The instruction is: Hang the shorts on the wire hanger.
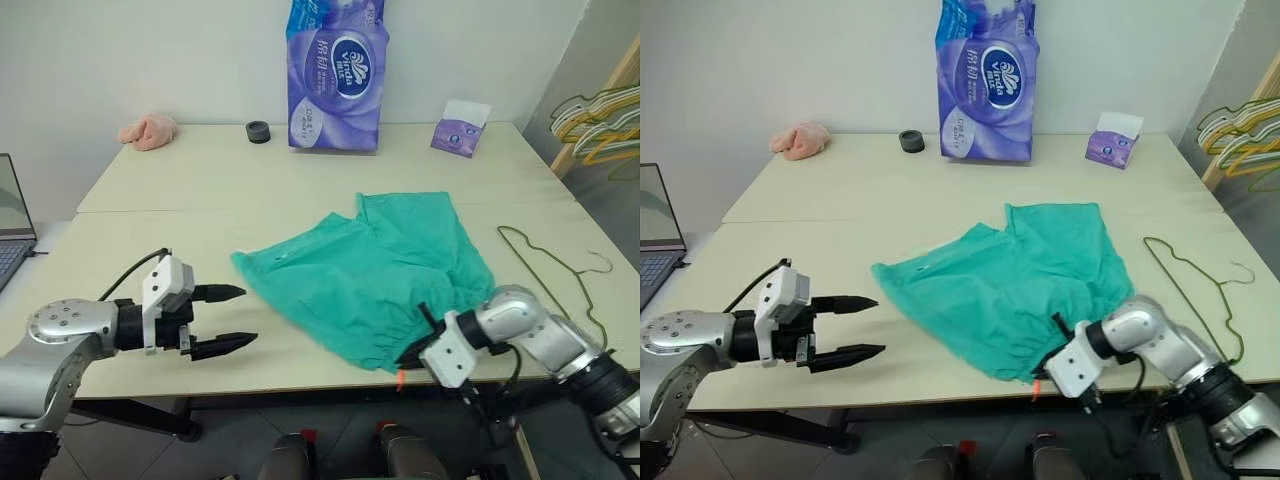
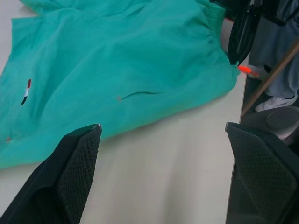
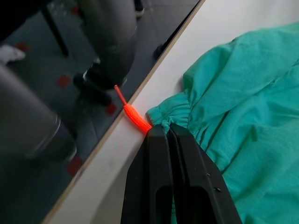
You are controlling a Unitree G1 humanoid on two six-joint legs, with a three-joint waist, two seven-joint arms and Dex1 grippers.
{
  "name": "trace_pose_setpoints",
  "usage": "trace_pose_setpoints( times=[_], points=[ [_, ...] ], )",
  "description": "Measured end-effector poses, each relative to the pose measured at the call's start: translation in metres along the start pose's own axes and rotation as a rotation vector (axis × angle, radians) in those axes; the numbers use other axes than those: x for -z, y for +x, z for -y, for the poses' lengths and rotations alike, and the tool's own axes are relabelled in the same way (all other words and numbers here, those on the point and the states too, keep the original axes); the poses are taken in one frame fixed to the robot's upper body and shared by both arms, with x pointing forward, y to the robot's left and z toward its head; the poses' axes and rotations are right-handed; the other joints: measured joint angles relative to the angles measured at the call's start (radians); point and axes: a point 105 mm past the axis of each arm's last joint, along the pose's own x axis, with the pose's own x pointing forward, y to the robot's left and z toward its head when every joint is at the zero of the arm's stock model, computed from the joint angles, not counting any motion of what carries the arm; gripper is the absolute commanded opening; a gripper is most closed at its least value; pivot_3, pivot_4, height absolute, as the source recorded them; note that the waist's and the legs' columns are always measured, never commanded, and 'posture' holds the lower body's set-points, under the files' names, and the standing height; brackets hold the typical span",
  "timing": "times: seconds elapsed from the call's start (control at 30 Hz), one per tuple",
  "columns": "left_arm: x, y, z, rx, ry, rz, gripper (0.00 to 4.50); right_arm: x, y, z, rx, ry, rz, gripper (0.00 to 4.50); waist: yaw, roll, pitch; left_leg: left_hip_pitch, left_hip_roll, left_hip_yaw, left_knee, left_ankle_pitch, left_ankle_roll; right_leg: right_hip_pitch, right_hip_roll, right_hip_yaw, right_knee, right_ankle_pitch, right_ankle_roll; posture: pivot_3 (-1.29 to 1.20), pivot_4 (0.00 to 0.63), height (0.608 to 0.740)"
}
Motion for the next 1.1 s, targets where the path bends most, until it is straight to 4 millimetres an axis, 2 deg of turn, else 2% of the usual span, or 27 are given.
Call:
trace_pose_setpoints(
  times=[0.13, 0.27, 0.4, 0.5, 0.63, 0.73, 0.83, 0.9, 1.1],
  points=[
    [-0.001, 0.008, 0.003, 0.03, 0.002, 0.009, 4.5, 0.021, -0.022, 0.001, 0.006, 0.001, -0.094, 0.04, -0.002, -0.001, 0.0, 0.0, 0.0, 0.0, 0.0, 0.0, 0.0, 0.0, 0.0, 0.0, 0.0, 0.001, -0.002, -0.13, 0.114, 0.74],
    [-0.002, 0.019, 0.006, 0.063, 0.007, 0.023, 4.5, 0.019, -0.027, -0.002, 0.0, 0.026, -0.083, 0.04, -0.011, 0.0, 0.001, 0.0, 0.0, 0.0, 0.0, 0.0, 0.0, 0.0, 0.0, 0.001, 0.0, 0.003, -0.005, -0.14, 0.114, 0.74],
    [-0.008, 0.038, 0.005, 0.065, 0.016, 0.077, 4.5, 0.001, -0.024, -0.004, 0.016, 0.094, -0.002, 1.04, -0.018, 0.0, 0.002, -0.001, 0.0, -0.001, 0.0, 0.0, 0.0, 0.0, 0.0, 0.001, 0.0, 0.003, -0.004, -0.15, 0.113, 0.74],
    [-0.012, 0.046, -0.006, 0.024, 0.076, 0.088, 4.5, -0.004, -0.024, -0.006, 0.043, 0.153, 0.02, 2.06, -0.02, 0.001, 0.002, -0.001, 0.0, -0.002, 0.0, 0.0, 0.0, 0.0, 0.0, 0.001, 0.0, 0.003, -0.004, -0.16, 0.113, 0.74],
    [-0.002, 0.051, -0.019, 0.012, 0.146, 0.048, 4.5, -0.011, -0.029, -0.017, 0.058, 0.299, 0.05, 3.5, -0.022, 0.001, 0.002, -0.001, 0.0, -0.001, 0.0, 0.0, 0.0, -0.001, 0.0, 0.0, 0.0, 0.003, -0.004, -0.17, 0.114, 0.74],
    [0.001, 0.052, -0.023, 0.037, 0.18, 0.027, 4.5, -0.022, -0.035, -0.014, 0.113, 0.386, 0.101, 4.47, -0.026, 0.001, 0.002, -0.001, 0.0, -0.001, 0.0, 0.0, 0.0, -0.001, 0.0, 0.001, 0.0, 0.002, -0.004, -0.18, 0.115, 0.74],
    [0.002, 0.051, -0.025, 0.052, 0.197, 0.024, 4.5, -0.037, -0.038, 0.002, 0.223, 0.41, 0.15, 4.47, -0.033, 0.001, 0.002, -0.001, 0.001, -0.002, 0.0, 0.0, 0.0, -0.001, 0.0, 0.001, 0.0, 0.0, 0.0, -0.19, 0.115, 0.74],
    [0.002, 0.051, -0.023, 0.071, 0.204, 0.023, 4.5, -0.046, -0.033, 0.006, 0.267, 0.415, 0.174, 4.47, -0.043, 0.001, 0.002, -0.002, 0.001, -0.003, 0.0, 0.0, 0.0, -0.001, 0.0, 0.001, 0.0, 0.0, 0.0, -0.19, 0.115, 0.74],
    [0.004, 0.054, -0.019, 0.104, 0.204, 0.01, 4.5, -0.042, 0.007, 0.009, 0.35, 0.466, 0.152, 4.47, -0.05, 0.001, 0.002, -0.002, 0.0, -0.002, 0.0, 0.0, 0.0, -0.001, 0.0, 0.001, 0.0, 0.0, 0.0, -0.19, 0.116, 0.74]
  ],
)
